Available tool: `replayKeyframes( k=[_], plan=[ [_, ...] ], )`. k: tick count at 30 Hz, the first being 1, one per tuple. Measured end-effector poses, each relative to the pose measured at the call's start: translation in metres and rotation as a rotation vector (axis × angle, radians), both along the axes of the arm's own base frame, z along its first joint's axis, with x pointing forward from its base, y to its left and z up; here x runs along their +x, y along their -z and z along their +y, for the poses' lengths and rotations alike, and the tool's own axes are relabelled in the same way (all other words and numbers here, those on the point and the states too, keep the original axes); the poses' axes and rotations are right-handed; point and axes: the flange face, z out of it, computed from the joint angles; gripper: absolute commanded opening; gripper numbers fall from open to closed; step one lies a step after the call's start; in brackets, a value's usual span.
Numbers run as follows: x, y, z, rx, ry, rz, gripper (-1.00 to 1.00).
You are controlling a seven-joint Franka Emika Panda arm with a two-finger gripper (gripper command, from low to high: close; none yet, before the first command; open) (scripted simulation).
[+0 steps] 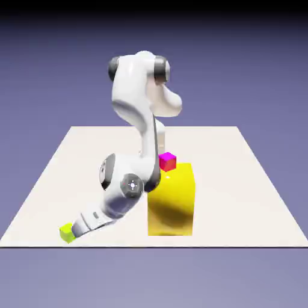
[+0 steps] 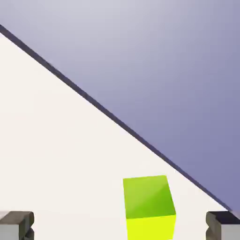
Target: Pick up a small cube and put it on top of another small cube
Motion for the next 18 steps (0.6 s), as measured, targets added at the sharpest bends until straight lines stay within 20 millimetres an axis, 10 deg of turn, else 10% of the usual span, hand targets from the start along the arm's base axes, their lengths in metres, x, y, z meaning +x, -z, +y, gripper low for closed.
replayKeyframes(
  k=[2,4,5,7,18],
  plan=[
    [-0.003,0.002,-0.005,-0.006,-0.004,0.009,0.0],
    [-0.022,0.046,-0.029,-0.006,-0.004,0.009,0.0],
    [-0.027,0.056,-0.034,-0.005,-0.004,0.009,-1.0],
    [-0.027,0.056,-0.034,-0.005,-0.003,0.01,-1.0],
    [0.015,-0.136,0.149,-0.079,-0.132,-0.114,-1.0]
  ],
)
